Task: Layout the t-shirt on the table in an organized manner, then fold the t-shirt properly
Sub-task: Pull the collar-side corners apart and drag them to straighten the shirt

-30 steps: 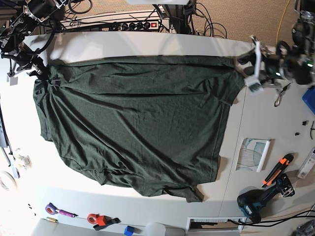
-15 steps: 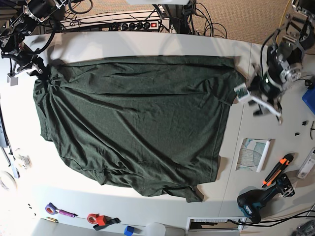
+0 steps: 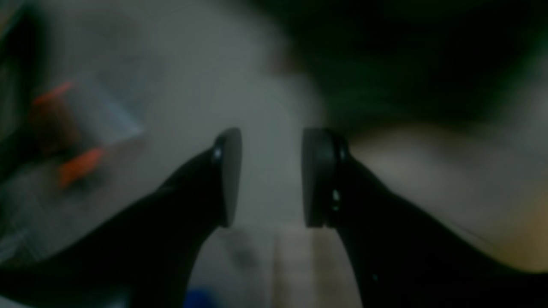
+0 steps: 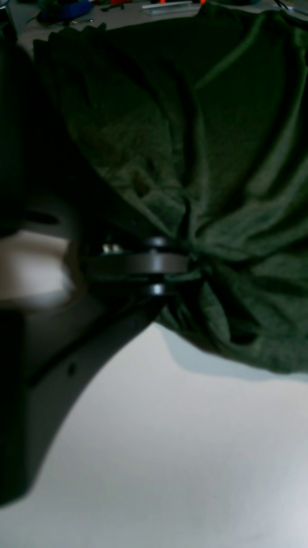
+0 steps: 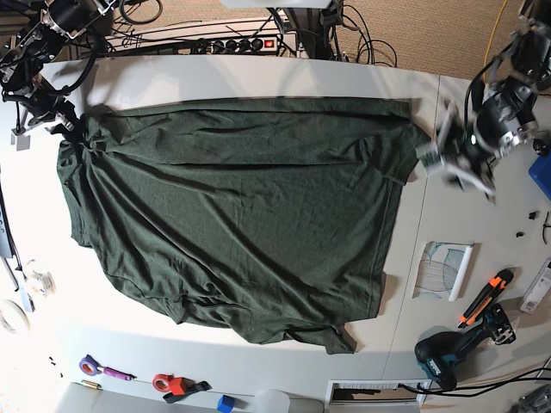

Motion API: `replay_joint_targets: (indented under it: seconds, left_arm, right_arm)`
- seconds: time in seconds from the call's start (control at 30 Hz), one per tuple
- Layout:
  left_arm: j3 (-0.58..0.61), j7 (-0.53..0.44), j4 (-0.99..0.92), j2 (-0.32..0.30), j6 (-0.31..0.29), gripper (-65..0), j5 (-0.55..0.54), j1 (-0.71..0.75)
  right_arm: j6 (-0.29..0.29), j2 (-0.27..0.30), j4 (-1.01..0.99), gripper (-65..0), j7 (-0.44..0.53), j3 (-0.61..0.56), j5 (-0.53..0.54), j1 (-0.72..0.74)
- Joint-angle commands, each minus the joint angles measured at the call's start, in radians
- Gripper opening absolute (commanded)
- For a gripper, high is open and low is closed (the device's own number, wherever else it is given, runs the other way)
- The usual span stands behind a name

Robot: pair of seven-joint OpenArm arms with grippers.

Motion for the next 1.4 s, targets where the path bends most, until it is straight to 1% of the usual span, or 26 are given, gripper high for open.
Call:
replay_joint_targets:
  seconds: [0.0, 0.03, 0.07, 0.27, 0.37, 0.47, 0.53, 0.63, 0.7, 0.8, 0.87, 0.97, 1.03, 1.13, 1.23, 1.27, 1.37]
  left_arm:
    - [-0.008, -0.007, 0.023, -0.019, -0.027, -40.5, 0.002, 0.029]
    - [-0.008, -0.003, 0.033, -0.018, -0.035, -40.5, 0.011, 0.059]
    - [-0.008, 0.001, 0.043, -0.019, -0.019, -40.5, 0.033, 0.084]
    - [-0.008, 0.008, 0.097, -0.018, 0.187, -40.5, 0.227, 0.18]
    - [-0.008, 0.007, 0.126, -0.018, 0.234, -40.5, 0.257, 0.253]
    - [-0.008, 0.004, 0.158, -0.016, 0.262, -40.5, 0.276, 0.325]
    - [-0.008, -0.005, 0.176, -0.009, 0.27, -40.5, 0.309, 0.347]
    - [-0.007, -0.065, 0.183, 0.003, 0.265, -40.5, 0.289, 0.35]
    - [-0.007, -0.108, 0.183, 0.013, 0.233, -40.4, 0.282, 0.35]
    - [-0.007, -0.156, 0.183, 0.018, 0.204, -40.4, 0.283, 0.347]
    - [-0.007, -0.161, 0.182, 0.018, 0.203, -40.4, 0.283, 0.347]
    - [-0.007, -0.162, 0.179, 0.018, 0.204, -36.8, 0.283, 0.338]
    - [0.002, -0.161, 0.17, 0.018, 0.207, -36.2, 0.285, 0.325]
    - [0.05, -0.16, 0.166, 0.018, 0.209, -36.2, 0.318, 0.297]
    - [0.14, -0.145, 0.166, 0.018, 0.268, -36.2, 0.381, 0.257]
    - [0.172, -0.132, 0.164, 0.018, 0.277, -36.2, 0.396, 0.241]
    - [0.252, -0.127, 0.126, 0.018, 0.278, -36.2, 0.403, 0.191]
  right_arm:
    - [0.006, 0.025, 0.018, -65.0, 0.02, 0.004, 0.02, 0.008]
    - [0.006, 0.025, 0.018, -65.0, 0.02, 0.004, 0.02, 0.008]
    - [0.006, 0.025, 0.018, -65.0, 0.021, 0.004, 0.02, 0.008]
    - [0.006, 0.025, 0.018, -65.0, 0.021, 0.004, 0.02, 0.008]
    - [0.006, 0.025, 0.018, -65.0, 0.021, 0.004, 0.02, 0.008]
    - [0.006, 0.025, 0.018, -65.0, 0.022, 0.004, 0.02, 0.008]
    - [0.006, 0.025, 0.018, -65.0, 0.024, 0.004, 0.021, 0.008]
    - [0.006, 0.025, 0.018, -65.0, 0.024, 0.004, 0.021, 0.008]
    - [0.007, 0.025, 0.018, -65.0, 0.024, 0.004, 0.021, 0.008]
    - [0.007, 0.025, 0.018, -65.0, 0.024, 0.004, 0.021, 0.008]
    - [0.006, 0.025, 0.018, -65.0, 0.024, 0.004, 0.021, 0.008]
    - [0.007, 0.025, 0.018, -65.0, 0.024, 0.004, 0.021, 0.008]
    - [0.007, 0.025, 0.018, -65.0, 0.025, 0.004, 0.021, 0.008]
    - [0.007, 0.025, 0.018, -65.0, 0.025, 0.004, 0.021, 0.008]
    - [0.007, 0.025, 0.018, -65.0, 0.025, 0.004, 0.021, 0.008]
    - [0.007, 0.025, 0.018, -65.0, 0.025, 0.004, 0.02, 0.008]
    - [0.012, 0.025, 0.018, -65.0, 0.024, 0.004, 0.02, 0.008]
